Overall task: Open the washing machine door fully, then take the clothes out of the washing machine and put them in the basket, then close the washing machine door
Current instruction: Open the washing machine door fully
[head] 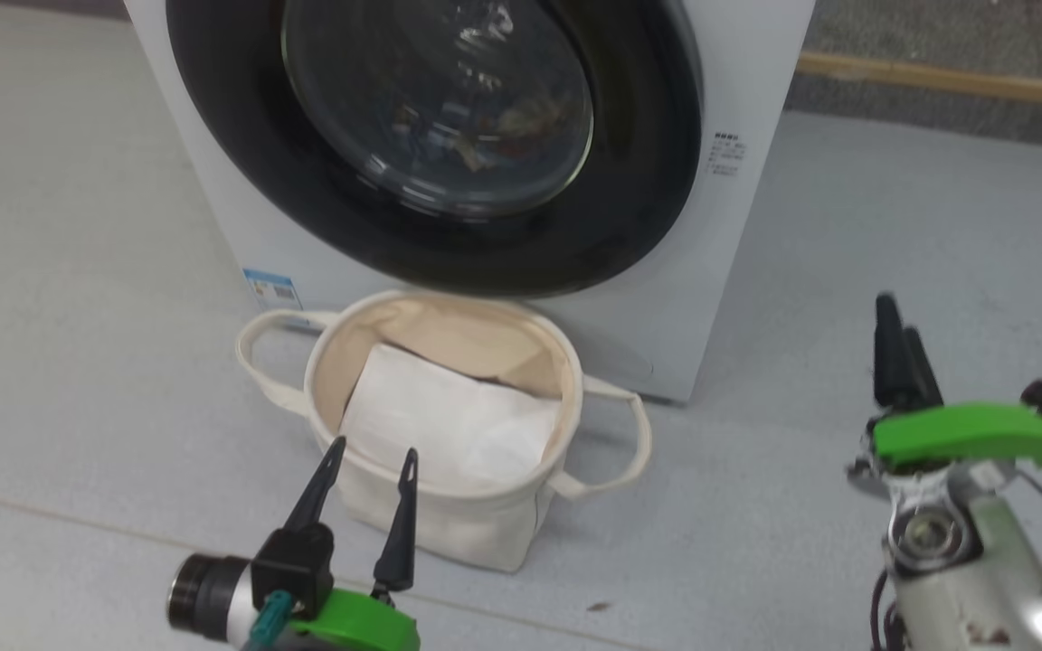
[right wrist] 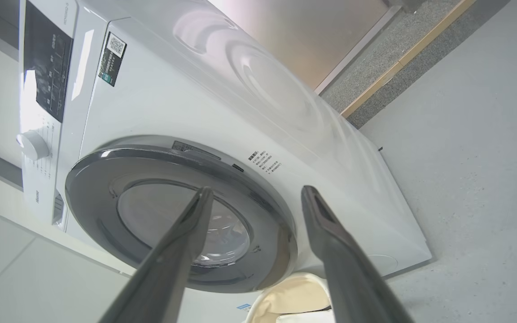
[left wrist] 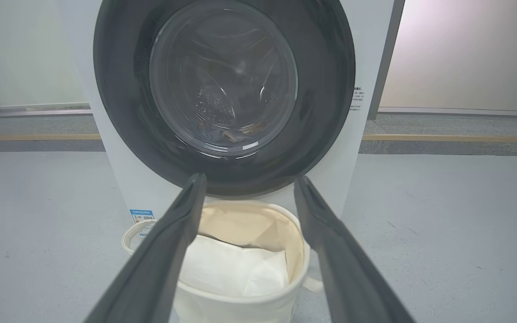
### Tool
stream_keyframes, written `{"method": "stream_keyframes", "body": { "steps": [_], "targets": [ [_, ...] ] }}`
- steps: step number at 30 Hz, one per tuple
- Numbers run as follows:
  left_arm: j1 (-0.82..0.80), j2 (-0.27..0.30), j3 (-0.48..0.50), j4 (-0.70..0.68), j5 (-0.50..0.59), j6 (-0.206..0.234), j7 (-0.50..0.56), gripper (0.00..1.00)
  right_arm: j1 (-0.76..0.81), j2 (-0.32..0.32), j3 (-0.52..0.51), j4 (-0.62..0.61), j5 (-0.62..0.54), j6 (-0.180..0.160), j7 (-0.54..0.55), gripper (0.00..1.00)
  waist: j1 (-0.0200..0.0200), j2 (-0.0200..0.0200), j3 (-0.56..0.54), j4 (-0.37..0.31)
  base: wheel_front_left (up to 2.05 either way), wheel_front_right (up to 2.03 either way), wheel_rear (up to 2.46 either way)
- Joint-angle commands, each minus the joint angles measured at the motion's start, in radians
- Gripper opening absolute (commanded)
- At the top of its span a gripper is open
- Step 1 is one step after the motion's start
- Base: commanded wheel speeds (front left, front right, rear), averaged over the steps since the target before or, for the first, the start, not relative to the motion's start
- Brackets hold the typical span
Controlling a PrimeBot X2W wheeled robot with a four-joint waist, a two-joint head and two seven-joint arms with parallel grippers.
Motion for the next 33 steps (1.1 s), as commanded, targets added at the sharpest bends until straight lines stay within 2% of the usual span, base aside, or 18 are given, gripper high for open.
{"method": "stream_keyframes", "body": {
  "steps": [1, 2, 3, 4, 8, 15, 24, 33],
  "targets": [
    [-0.06, -0.001, 0.026, -0.027, 0.011, 0.006, -0.012, 1.0, -0.07, 0.002, 0.017, -0.027, 0.031, 0.0, 0.008, 1.0, 0.0, 0.0, 0.024, 0.002, 0.0, 0.0, 0.0],
    [-0.065, -0.003, 0.023, -0.026, 0.013, 0.007, -0.012, 1.0, -0.089, 0.002, 0.01, -0.023, 0.067, 0.0, 0.018, 0.98, 0.0, 0.0, 0.038, 0.003, 0.0, 0.0, 0.0],
    [-0.072, -0.004, 0.018, -0.025, 0.016, 0.009, -0.012, 1.0, -0.11, 0.002, 0.003, -0.022, 0.102, 0.0, 0.03, 0.16, 0.0, 0.0, 0.055, 0.005, 0.0, 0.0, 0.0],
    [-0.081, -0.006, 0.014, -0.025, 0.02, 0.011, -0.011, 1.0, -0.131, 0.002, -0.002, -0.022, 0.127, 0.0, 0.044, 0.0, 0.0, 0.0, 0.072, 0.007, 0.0, 0.0, 0.0],
    [-0.119, -0.019, -0.005, -0.027, 0.028, 0.016, -0.011, 1.0, -0.213, -0.01, -0.049, 0.0, 0.21, 0.0, 0.089, 0.0, 0.0, 0.0, 0.145, 0.019, 0.0, 0.0, 0.0],
    [-0.188, -0.043, -0.039, -0.017, 0.03, 0.03, -0.011, 1.0, -0.381, -0.049, -0.136, 0.124, 0.377, 0.0, 0.248, 0.0, 0.0, 0.0, 0.266, 0.048, 0.0, 0.0, 0.0],
    [-0.253, -0.061, -0.087, -0.035, 0.019, 0.055, -0.012, 1.0, -0.528, -0.107, -0.147, 0.186, 0.475, 0.0, 0.407, 0.0, 0.0, 0.0, 0.375, 0.097, 0.0, 0.0, 0.0],
    [-0.269, -0.064, -0.123, -0.069, 0.003, 0.077, -0.012, 1.0, -0.6, -0.131, -0.155, 0.222, 0.523, 0.0, 0.461, 0.0, 0.0, 0.0, 0.413, 0.144, 0.0, 0.0, 0.0]
  ]
}}
